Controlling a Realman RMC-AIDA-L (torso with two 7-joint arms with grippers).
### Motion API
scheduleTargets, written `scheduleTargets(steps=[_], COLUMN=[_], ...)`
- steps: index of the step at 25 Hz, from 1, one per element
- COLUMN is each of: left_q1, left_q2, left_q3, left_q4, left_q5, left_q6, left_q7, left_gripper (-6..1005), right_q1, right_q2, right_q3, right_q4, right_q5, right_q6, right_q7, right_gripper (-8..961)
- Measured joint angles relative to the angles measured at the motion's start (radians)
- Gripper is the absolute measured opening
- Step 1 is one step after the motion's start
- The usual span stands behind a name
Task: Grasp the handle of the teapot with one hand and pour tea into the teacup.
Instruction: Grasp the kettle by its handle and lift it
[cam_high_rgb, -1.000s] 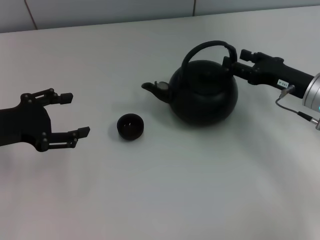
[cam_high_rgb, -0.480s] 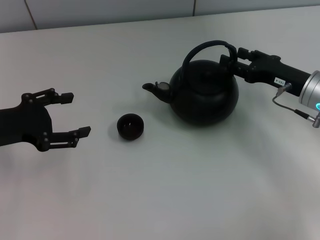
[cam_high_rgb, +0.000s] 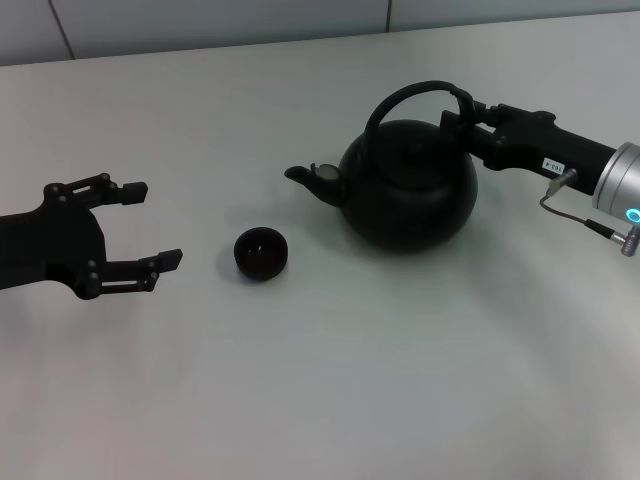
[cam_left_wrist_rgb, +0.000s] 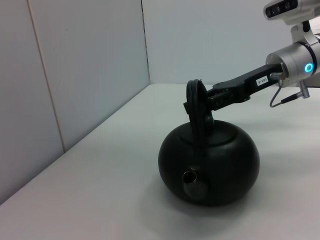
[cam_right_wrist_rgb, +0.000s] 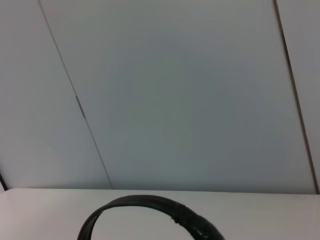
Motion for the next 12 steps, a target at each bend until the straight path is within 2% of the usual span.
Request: scheduleTargets(steps=[2, 12], left_q1=[0.000, -0.005], left_q2=[0.000, 0.000], left_q3=[0.000, 0.000], left_q4=[0.000, 0.000], left_q5=[0.000, 0.000], left_q6=[-0.001, -0.014], left_q7=[0.000, -0.001], left_gripper=[870, 870], right_q1=[0.000, -0.002], right_q2=[0.000, 0.002], right_q3=[0.000, 0.004], right_q4=[0.001, 0.003], right_q5=[0.000, 0.010], right_q6=[0.000, -0.009], right_q7=[-0.004, -0.063], right_gripper=[458, 234])
